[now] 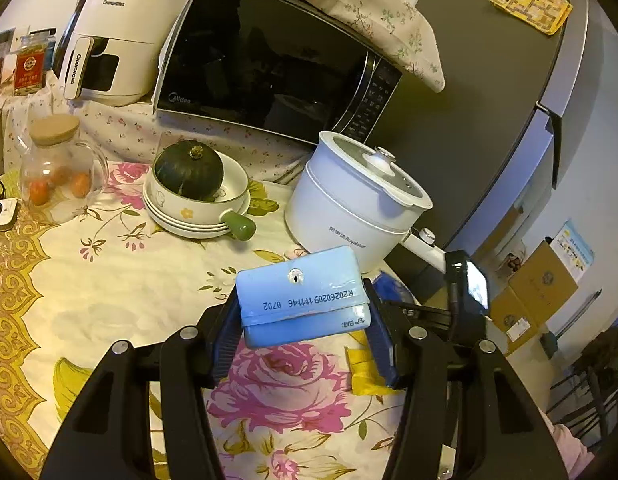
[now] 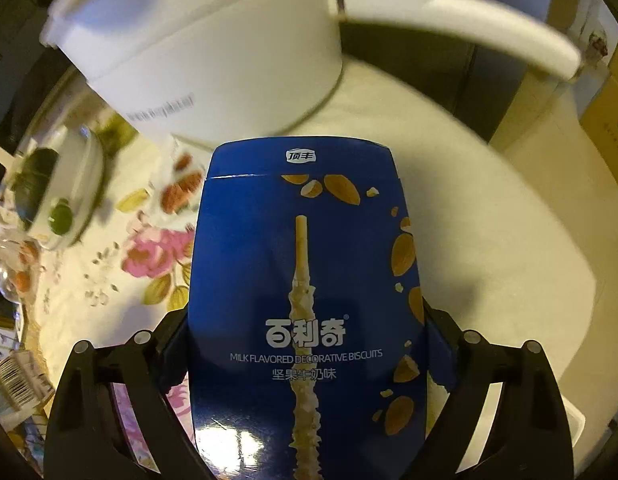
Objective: Collect trash
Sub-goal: 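Grasp the blue biscuit box with the right gripper while the left lifts the carton, then carry the biscuit box over the white bin and open the right gripper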
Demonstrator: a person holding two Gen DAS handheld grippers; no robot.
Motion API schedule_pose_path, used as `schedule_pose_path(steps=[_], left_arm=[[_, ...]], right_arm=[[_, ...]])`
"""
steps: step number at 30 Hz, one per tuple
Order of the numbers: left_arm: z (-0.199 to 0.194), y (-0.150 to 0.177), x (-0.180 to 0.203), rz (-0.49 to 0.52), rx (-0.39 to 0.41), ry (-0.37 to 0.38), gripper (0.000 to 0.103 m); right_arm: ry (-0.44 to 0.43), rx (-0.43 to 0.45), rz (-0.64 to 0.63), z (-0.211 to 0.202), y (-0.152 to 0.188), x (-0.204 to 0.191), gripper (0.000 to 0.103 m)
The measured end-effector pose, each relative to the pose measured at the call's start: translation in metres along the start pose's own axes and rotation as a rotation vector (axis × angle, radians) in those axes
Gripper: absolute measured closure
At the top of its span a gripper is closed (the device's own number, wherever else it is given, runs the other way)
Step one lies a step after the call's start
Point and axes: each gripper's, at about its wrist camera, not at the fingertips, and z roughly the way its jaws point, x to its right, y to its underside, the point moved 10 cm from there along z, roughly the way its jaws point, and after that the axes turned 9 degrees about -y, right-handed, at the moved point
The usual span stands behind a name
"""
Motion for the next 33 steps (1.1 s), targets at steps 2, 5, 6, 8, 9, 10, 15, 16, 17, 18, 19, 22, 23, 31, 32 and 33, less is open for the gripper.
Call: schedule_pose_path(steps=[2, 5, 6, 8, 9, 10, 15, 16, 17, 18, 19, 22, 23, 31, 32, 33], left_arm=[[-0.003, -0.001, 0.003, -0.001, 0.009, 0.007, 0.048], [-0.008, -0.001, 0.011, 0.004, 0.022, 0.023, 0.048], [-0.009, -0.001, 0.013, 0.006, 0.023, 0.028, 0.048], [-0.012, 0.001, 0.02, 0.012, 0.027, 0.039, 0.048], [-0.014, 0.002, 0.024, 0.017, 0.026, 0.046, 0.048], [-0.015, 0.005, 0.03, 0.025, 0.025, 0.055, 0.048], [-0.022, 0.014, 0.054, 0.063, 0.027, 0.088, 0.048], [-0.024, 0.016, 0.059, 0.073, 0.027, 0.096, 0.048], [-0.027, 0.019, 0.066, 0.088, 0.028, 0.107, 0.048], [-0.031, 0.022, 0.074, 0.105, 0.032, 0.118, 0.048], [-0.034, 0.024, 0.08, 0.117, 0.034, 0.125, 0.048], [-0.042, 0.036, 0.102, 0.16, 0.034, 0.16, 0.048], [-0.044, 0.043, 0.11, 0.175, 0.027, 0.174, 0.048], [-0.045, 0.1, 0.164, 0.251, -0.064, 0.256, 0.048], [-0.044, 0.11, 0.172, 0.259, -0.084, 0.271, 0.048], [-0.043, 0.116, 0.176, 0.263, -0.097, 0.277, 0.048]], right_arm=[[-0.017, 0.034, 0.003, -0.019, -0.001, 0.002, 0.015], [-0.038, 0.079, 0.005, -0.045, -0.009, 0.009, 0.015], [-0.041, 0.094, 0.004, -0.054, -0.01, 0.012, 0.015], [-0.045, 0.128, -0.003, -0.075, -0.009, 0.018, 0.015], [-0.046, 0.142, -0.006, -0.085, -0.008, 0.022, 0.015], [-0.047, 0.158, -0.007, -0.095, -0.007, 0.026, 0.015], [-0.042, 0.219, -0.019, -0.138, 0.007, 0.049, 0.015], [-0.039, 0.232, -0.022, -0.146, 0.014, 0.056, 0.015], [-0.036, 0.241, -0.023, -0.154, 0.021, 0.064, 0.015], [-0.034, 0.246, -0.022, -0.159, 0.026, 0.07, 0.015], [-0.026, 0.254, -0.02, -0.166, 0.037, 0.08, 0.015], [0.014, 0.256, -0.003, -0.176, 0.072, 0.11, 0.015], [0.021, 0.252, 0.003, -0.177, 0.081, 0.119, 0.015], [0.098, 0.168, 0.032, -0.163, 0.164, 0.18, 0.01], [0.112, 0.168, 0.034, -0.164, 0.171, 0.185, 0.008], [0.125, 0.17, 0.032, -0.165, 0.176, 0.19, 0.007]])
